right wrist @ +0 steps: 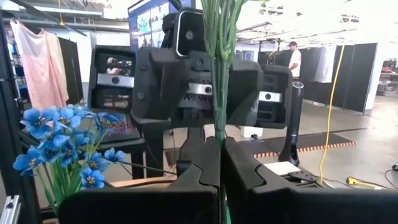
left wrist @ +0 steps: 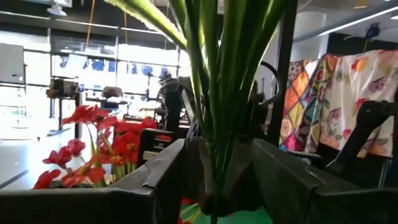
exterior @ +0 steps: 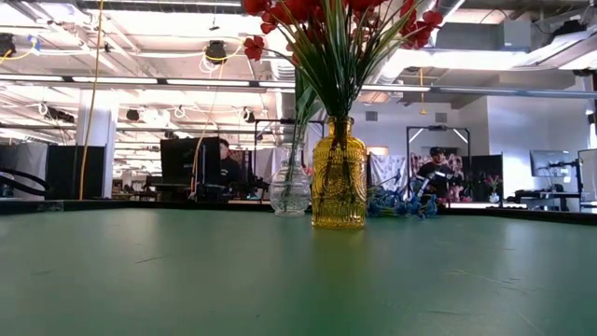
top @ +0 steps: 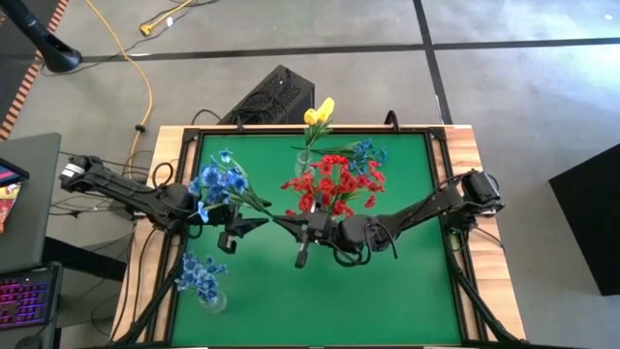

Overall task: Sort flowers into vase by color
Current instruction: Put the bottom blue flowers into the bottom transparent vase

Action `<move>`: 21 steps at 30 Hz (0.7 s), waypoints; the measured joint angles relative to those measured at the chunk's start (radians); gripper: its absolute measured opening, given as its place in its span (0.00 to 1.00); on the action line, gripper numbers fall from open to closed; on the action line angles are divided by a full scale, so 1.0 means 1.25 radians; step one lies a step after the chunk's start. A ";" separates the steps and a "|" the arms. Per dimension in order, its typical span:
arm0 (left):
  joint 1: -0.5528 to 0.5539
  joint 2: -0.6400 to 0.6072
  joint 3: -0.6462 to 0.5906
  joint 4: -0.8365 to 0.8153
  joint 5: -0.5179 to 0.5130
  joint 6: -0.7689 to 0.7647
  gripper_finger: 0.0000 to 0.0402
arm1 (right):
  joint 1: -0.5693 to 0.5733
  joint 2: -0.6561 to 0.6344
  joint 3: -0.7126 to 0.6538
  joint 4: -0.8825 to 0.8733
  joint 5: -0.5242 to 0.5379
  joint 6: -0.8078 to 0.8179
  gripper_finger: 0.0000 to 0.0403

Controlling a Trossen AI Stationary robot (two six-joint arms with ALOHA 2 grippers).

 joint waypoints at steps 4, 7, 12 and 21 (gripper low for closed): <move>0.000 0.000 0.000 -0.009 0.002 0.001 0.36 | 0.000 0.000 0.000 0.000 0.000 -0.002 0.07; 0.000 0.000 0.000 -0.014 0.009 0.002 0.24 | 0.000 0.000 0.000 -0.001 0.000 -0.002 0.09; 0.000 0.000 0.000 -0.014 0.011 0.007 0.03 | 0.000 0.000 0.000 -0.001 -0.002 -0.033 0.13; 0.000 0.000 0.000 -0.014 0.011 0.010 0.01 | 0.003 0.000 0.000 0.002 -0.004 -0.035 0.15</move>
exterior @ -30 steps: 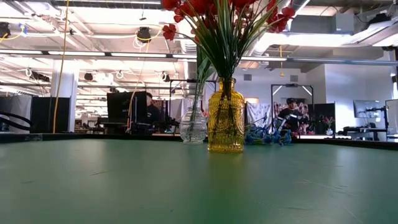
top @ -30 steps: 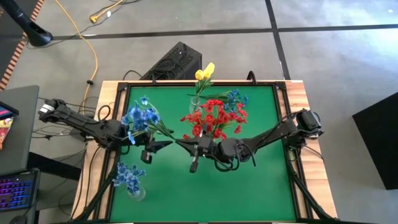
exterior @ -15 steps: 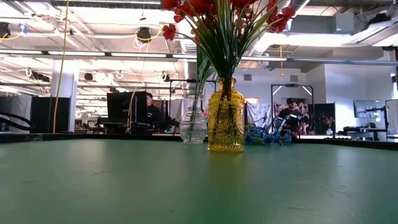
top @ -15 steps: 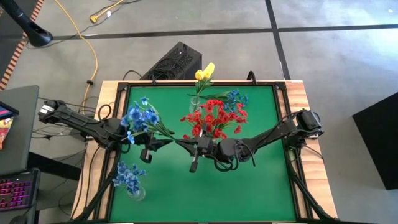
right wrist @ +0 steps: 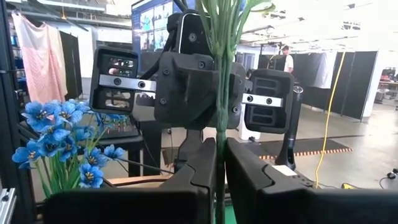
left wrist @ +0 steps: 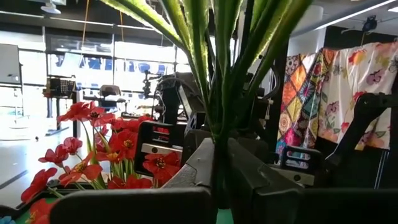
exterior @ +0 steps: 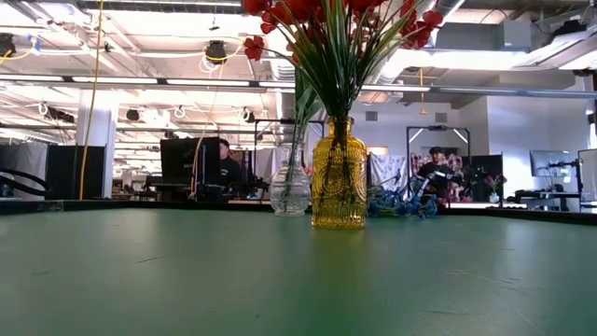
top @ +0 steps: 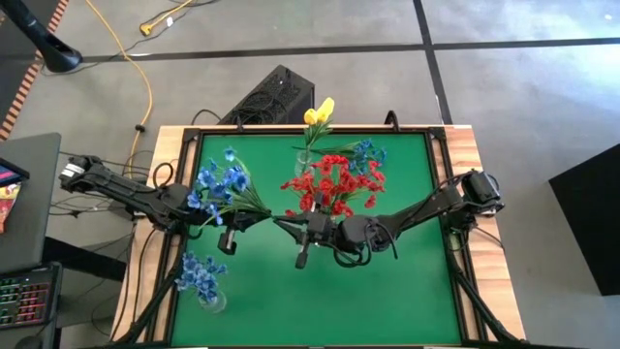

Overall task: Sort flowers into vase by color
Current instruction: Put the bottom blue flowers into the bottom transparent vase

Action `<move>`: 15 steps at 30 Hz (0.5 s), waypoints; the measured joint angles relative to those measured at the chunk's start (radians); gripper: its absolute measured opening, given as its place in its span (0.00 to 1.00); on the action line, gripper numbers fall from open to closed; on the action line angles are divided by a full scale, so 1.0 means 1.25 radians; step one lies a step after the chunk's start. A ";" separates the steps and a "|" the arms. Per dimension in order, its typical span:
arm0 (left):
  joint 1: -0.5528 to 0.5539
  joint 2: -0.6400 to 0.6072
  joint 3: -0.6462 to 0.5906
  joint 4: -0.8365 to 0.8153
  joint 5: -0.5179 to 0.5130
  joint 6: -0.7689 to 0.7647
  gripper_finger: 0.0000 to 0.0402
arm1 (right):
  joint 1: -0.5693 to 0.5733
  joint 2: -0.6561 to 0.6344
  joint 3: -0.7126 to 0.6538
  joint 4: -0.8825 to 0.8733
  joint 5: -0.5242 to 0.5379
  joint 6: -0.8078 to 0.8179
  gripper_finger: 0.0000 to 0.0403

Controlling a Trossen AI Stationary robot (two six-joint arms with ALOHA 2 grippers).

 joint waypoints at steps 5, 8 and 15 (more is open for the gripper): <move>0.000 0.000 0.000 -0.001 -0.001 -0.001 0.00 | 0.004 0.000 0.000 0.001 0.001 0.000 0.20; 0.000 -0.009 0.000 -0.005 -0.002 -0.001 0.00 | 0.010 -0.001 0.000 0.001 0.002 0.000 0.29; 0.000 -0.103 0.020 -0.132 -0.008 0.011 0.00 | 0.033 -0.002 0.013 -0.001 0.006 -0.007 0.57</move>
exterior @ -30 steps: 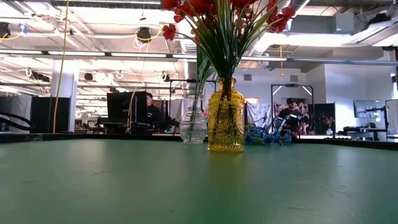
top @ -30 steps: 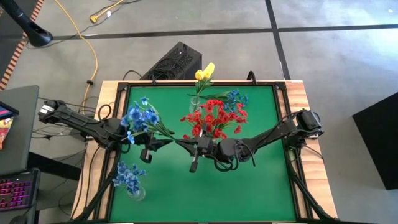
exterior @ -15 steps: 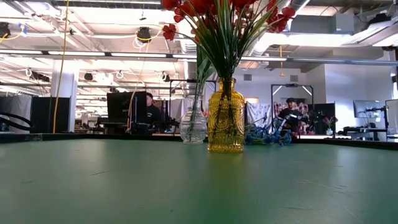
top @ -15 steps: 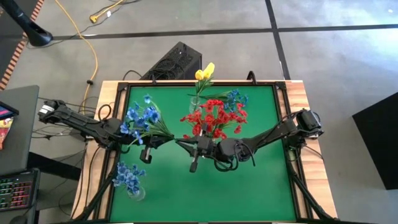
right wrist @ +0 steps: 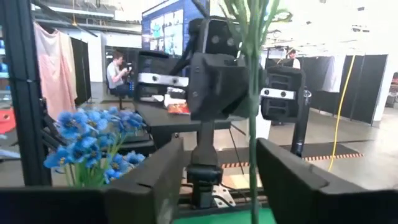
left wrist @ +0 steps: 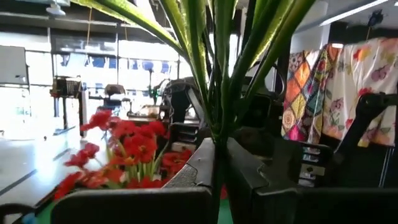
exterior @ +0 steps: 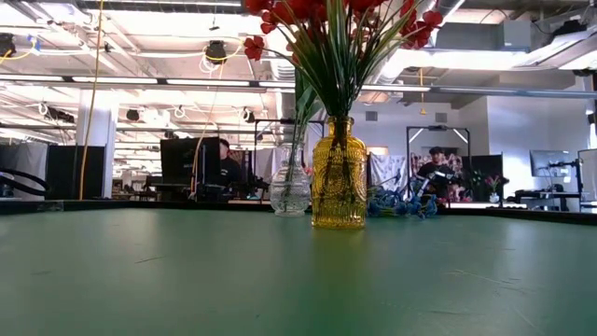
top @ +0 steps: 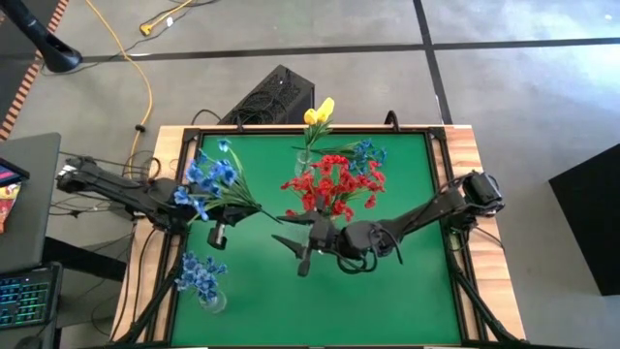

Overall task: Sort flowers into vase by color
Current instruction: Put the bottom blue flowers into the bottom transparent vase

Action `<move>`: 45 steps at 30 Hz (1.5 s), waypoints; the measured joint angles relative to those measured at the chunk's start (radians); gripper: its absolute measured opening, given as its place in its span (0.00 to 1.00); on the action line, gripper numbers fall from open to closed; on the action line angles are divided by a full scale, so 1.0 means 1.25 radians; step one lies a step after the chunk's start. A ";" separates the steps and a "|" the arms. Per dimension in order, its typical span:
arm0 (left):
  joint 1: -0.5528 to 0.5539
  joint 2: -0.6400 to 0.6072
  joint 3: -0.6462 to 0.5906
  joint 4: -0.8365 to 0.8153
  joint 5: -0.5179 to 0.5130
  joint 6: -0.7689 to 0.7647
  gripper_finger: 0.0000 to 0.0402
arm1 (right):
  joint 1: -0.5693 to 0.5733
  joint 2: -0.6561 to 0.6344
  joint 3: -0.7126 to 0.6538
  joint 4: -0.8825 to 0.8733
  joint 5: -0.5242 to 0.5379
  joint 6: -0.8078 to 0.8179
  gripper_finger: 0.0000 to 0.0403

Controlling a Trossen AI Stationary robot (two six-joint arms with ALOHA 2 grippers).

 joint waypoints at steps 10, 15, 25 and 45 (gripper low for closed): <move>0.000 -0.218 0.165 -0.557 -0.009 -0.095 0.00 | 0.058 -0.001 0.001 -0.050 0.007 -0.060 0.67; 0.000 -0.301 0.215 -0.734 0.174 -0.113 0.00 | 0.079 -0.001 0.002 -0.092 0.009 -0.028 0.67; 0.000 -0.389 0.123 -0.831 0.448 -0.117 0.00 | 0.117 -0.001 0.002 -0.174 0.001 0.096 0.67; -0.060 -0.389 -0.150 -0.611 0.446 -0.178 0.00 | 0.162 -0.001 0.002 -0.186 -0.001 0.115 0.67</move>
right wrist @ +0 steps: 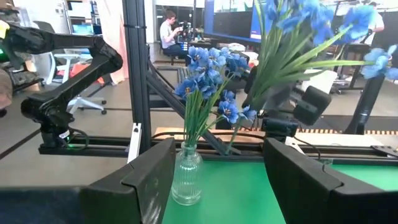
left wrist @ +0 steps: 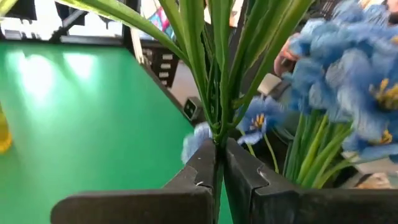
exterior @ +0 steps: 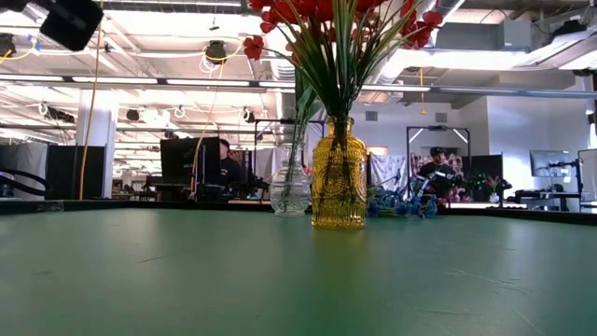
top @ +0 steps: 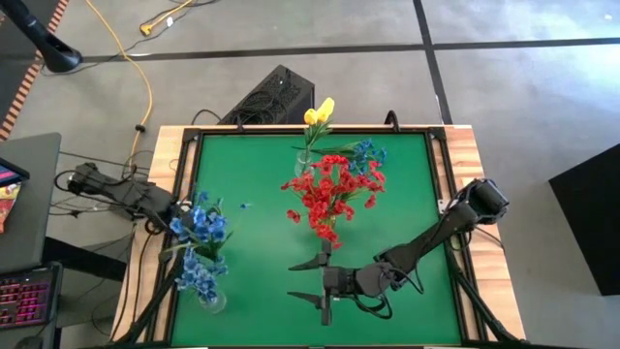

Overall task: Sort flowers into vase by color
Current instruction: Put the bottom blue flowers into the bottom transparent vase

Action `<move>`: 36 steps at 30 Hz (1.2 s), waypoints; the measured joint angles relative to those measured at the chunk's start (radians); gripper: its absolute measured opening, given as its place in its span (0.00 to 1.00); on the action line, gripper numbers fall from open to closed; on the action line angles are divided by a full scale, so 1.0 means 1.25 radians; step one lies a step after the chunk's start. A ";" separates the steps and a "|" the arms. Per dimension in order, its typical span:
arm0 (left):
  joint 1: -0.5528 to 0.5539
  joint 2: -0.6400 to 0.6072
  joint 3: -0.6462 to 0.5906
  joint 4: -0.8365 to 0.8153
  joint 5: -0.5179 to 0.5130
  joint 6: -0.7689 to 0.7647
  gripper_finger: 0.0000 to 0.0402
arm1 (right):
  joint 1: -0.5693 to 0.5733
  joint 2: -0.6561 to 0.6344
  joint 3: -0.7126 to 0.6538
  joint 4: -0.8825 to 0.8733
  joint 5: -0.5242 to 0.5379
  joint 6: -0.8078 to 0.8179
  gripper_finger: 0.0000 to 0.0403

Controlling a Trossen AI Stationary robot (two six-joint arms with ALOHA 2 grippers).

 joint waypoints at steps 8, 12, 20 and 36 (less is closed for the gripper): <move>-0.042 -0.001 0.000 0.034 0.069 -0.063 0.00 | -0.003 0.000 0.000 -0.006 0.000 -0.001 0.67; -0.085 0.000 0.000 0.051 0.049 -0.067 0.00 | -0.003 0.000 0.000 -0.008 0.000 -0.002 0.67; -0.195 0.008 0.000 0.072 -0.043 -0.067 0.00 | -0.003 0.000 0.000 -0.020 0.000 -0.002 0.67; -0.336 0.099 0.000 0.163 -0.175 -0.043 0.00 | -0.019 0.000 0.000 -0.024 -0.001 -0.002 0.67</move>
